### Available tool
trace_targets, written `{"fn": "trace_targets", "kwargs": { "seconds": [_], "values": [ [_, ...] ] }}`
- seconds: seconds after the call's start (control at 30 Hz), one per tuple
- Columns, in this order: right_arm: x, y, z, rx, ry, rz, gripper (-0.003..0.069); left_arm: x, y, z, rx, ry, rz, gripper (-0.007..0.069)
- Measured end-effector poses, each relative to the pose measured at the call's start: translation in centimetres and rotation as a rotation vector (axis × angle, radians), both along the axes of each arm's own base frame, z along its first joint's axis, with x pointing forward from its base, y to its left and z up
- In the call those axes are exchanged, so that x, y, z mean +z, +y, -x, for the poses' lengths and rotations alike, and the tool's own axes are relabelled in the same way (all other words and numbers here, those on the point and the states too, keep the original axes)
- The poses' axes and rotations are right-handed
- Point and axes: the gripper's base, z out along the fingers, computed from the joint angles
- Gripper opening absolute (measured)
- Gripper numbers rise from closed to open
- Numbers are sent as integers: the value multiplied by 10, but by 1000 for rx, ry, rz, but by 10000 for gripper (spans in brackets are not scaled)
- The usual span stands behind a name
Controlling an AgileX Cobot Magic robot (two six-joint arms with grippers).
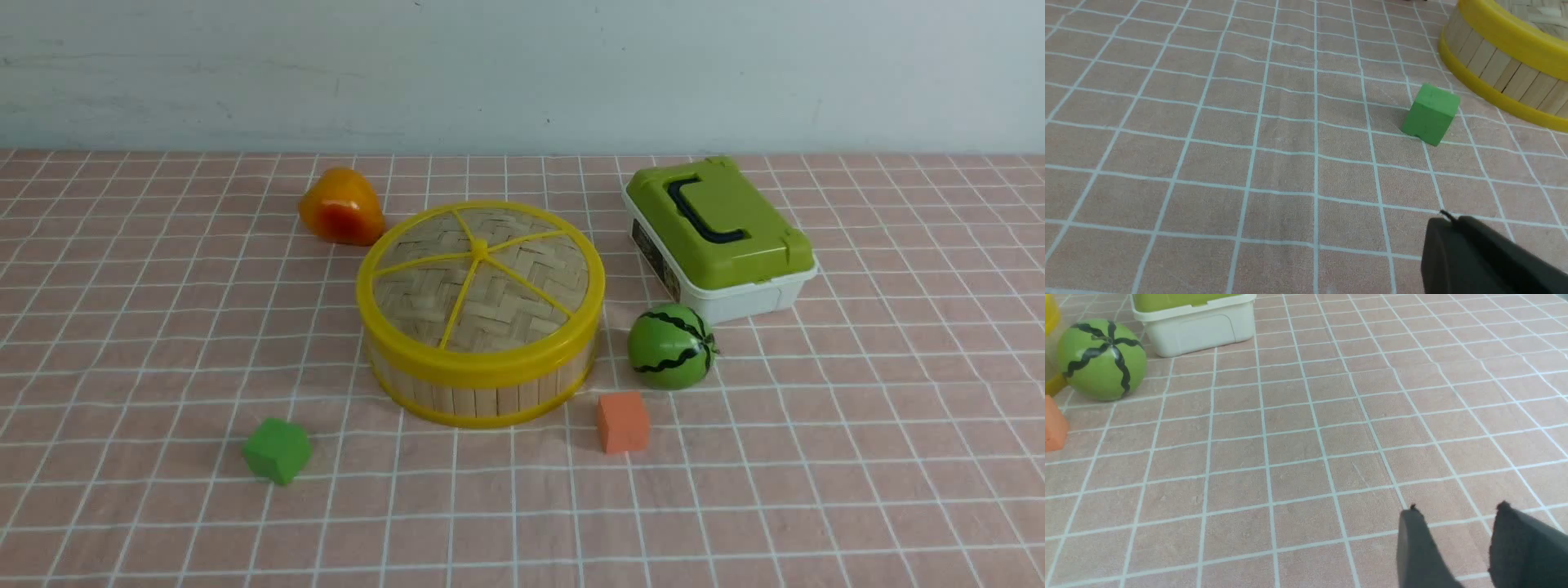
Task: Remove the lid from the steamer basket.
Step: Use the left arm to lift the lid of the steamer
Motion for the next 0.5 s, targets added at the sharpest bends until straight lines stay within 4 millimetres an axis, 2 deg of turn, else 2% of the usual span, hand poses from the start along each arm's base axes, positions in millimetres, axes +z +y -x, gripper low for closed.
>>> {"fn": "trace_targets", "kwargs": {
  "seconds": [0.5],
  "values": [
    [0,0,0,0,0,0,241,0,0,0,0,1,0,22]
  ]
}}
